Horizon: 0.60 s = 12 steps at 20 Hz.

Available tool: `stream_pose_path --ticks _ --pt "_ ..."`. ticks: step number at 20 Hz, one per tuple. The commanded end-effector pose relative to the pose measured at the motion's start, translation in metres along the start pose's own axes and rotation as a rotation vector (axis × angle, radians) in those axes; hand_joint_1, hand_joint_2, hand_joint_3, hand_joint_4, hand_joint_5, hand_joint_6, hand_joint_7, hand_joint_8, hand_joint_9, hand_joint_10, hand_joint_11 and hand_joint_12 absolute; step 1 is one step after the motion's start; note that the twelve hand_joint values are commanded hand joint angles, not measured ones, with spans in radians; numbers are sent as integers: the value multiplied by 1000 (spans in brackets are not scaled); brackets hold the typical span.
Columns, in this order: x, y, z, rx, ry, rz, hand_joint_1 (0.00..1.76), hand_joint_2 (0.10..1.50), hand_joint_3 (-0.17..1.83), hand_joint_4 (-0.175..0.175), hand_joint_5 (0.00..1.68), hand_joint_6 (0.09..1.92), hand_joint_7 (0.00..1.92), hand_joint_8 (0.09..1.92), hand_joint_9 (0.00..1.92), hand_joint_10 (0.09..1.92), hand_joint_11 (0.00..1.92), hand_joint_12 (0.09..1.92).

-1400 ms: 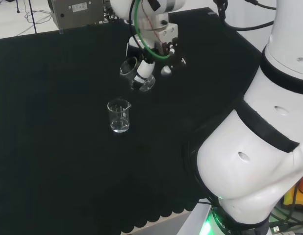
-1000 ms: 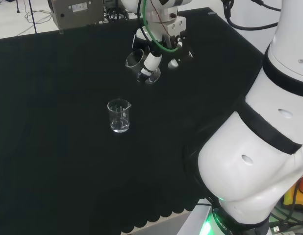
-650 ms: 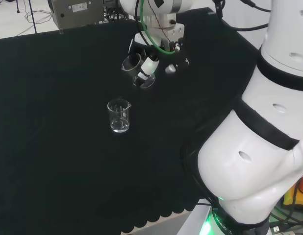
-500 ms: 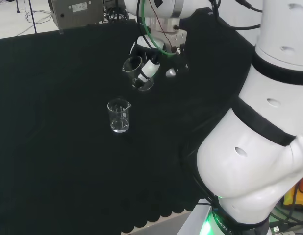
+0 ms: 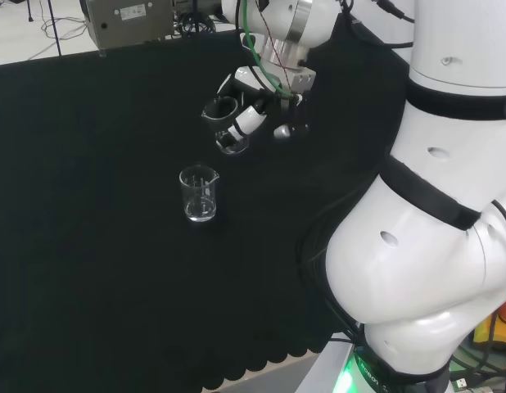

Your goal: Place the beaker back on the table.

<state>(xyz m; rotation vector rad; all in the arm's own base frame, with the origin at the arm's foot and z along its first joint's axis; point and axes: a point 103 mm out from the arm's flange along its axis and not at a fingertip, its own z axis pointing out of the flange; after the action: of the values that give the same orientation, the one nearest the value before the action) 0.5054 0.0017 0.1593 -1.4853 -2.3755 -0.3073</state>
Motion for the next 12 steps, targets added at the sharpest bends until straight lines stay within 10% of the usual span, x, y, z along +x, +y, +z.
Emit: stream_pose_path --ticks 1,12 --pt "-3 18 16 5 46 -38 1330 611 623 -175 1454 281 1525 212 1780 87 1478 539" --pt "-14 32 47 -24 120 -66 1330 616 614 -175 1452 281 1523 213 1780 87 1477 540"
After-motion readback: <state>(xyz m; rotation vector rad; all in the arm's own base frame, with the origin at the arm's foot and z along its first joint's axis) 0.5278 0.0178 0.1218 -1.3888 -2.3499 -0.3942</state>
